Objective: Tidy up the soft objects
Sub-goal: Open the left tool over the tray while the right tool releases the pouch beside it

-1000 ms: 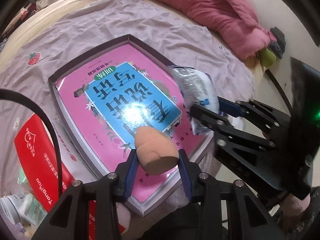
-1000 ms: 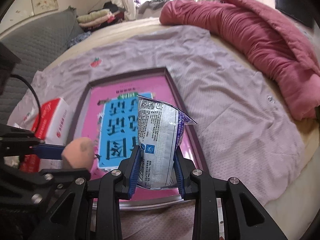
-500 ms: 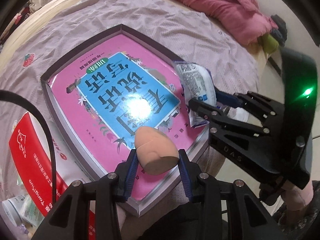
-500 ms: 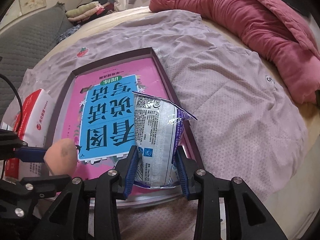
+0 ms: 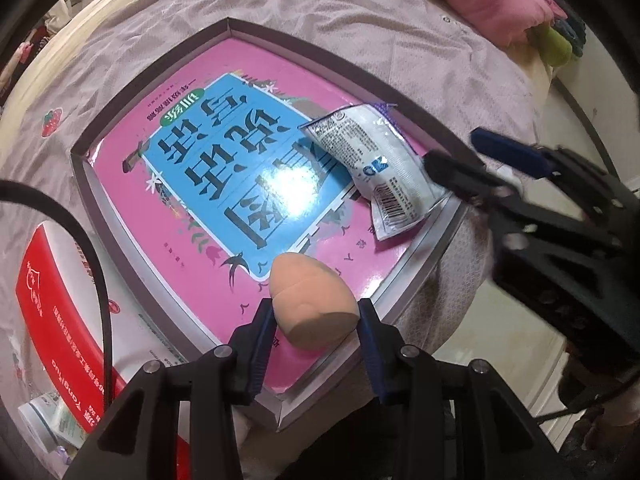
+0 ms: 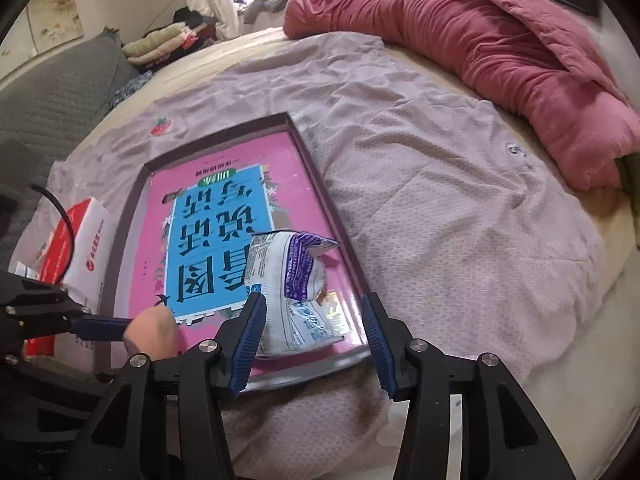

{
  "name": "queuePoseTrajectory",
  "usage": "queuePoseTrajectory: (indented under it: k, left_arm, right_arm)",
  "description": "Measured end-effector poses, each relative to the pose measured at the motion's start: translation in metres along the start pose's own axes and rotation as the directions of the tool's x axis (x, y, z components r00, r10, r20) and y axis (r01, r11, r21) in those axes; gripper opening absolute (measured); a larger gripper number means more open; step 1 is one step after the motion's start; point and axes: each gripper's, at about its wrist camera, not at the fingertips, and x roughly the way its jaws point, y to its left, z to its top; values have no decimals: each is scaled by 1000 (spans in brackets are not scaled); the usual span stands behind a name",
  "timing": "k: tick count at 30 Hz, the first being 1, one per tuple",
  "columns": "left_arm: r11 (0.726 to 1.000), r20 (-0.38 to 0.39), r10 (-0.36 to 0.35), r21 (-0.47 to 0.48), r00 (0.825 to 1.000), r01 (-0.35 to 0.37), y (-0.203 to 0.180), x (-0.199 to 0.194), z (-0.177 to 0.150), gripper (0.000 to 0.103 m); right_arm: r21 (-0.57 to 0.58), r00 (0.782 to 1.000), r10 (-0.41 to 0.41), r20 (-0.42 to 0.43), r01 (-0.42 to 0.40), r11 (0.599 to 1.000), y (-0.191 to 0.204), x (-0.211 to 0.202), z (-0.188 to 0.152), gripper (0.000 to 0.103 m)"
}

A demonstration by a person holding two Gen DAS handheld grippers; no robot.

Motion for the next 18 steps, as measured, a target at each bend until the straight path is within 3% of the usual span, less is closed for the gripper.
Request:
queuePoseTrajectory:
  k: [5,15,18]
  left_arm:
    - [999,-21,36,15,999,-35,-1,6,2,42]
    - [998,-21,63,-14,998,-64,-1,5,1,44]
    - [998,-6,56,-26,998,-56,2,-2,-1,49]
  right_arm:
    - [40,999,18,34,-20,999,-6,-18,-2,56]
    - [14,999,-21,37,20,1000,0,-29,3,56]
    - [7,999,-29,43,29,1000,1,-33,5,58]
